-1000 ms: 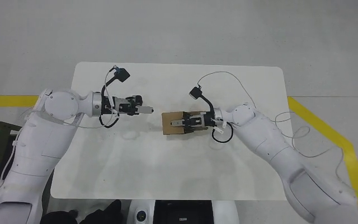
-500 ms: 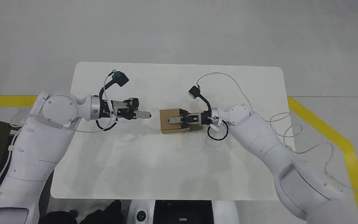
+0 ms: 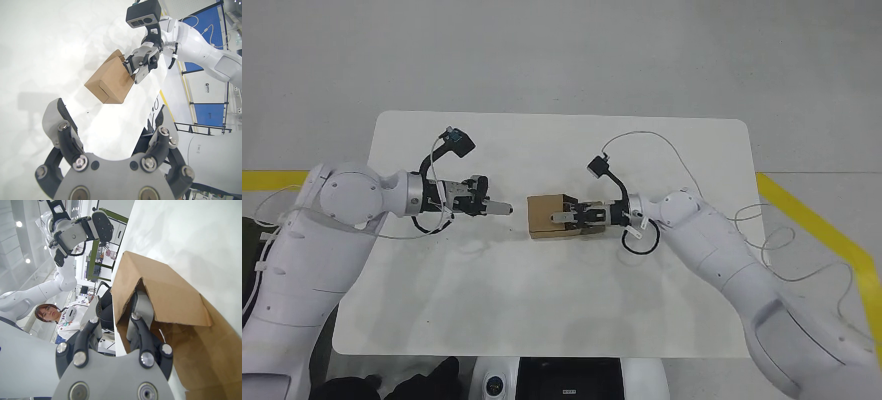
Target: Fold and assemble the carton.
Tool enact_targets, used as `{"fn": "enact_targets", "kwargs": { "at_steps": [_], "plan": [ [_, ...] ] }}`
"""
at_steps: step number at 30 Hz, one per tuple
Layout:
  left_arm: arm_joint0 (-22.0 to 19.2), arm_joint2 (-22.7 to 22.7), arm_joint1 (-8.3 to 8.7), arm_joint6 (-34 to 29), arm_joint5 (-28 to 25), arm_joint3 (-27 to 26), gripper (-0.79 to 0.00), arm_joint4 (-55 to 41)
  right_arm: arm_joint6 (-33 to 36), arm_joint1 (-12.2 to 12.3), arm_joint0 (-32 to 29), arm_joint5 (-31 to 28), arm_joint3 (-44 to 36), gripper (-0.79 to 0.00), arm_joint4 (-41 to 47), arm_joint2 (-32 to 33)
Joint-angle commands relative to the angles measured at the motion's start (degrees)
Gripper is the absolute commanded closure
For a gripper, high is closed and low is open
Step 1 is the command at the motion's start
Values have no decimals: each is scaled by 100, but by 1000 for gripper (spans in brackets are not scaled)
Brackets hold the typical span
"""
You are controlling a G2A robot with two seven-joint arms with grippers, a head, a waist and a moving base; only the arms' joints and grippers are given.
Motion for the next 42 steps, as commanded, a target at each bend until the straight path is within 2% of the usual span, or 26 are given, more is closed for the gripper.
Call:
{"fn": "enact_targets", "kwargs": {
  "at_steps": [1,7,9,27,35,40,42],
  "plan": [
    [22,-5,5,61,-36,-35,-785,59,-32,104,-11,-32,-122,-308,-144,98],
    [78,7,19,137,-103,-150,-785,155,79,391,-76,80,-525,-311,-480,422],
    [84,19,22,150,-108,-172,-785,175,237,488,-108,289,-650,-314,-680,527],
    [45,52,49,148,-109,-217,-785,238,271,756,-635,668,-1035,-308,-1025,1110],
    [45,52,49,148,-109,-217,-785,238,290,1023,-965,890,-1830,-289,-1421,1647],
    [45,52,49,148,-109,-217,-785,238,244,1212,-1238,1177,-2429,-212,-1791,2058],
    [45,52,49,148,-109,-217,-785,238,216,1273,-1342,1246,-2668,0,-1935,2204]
  ]
}}
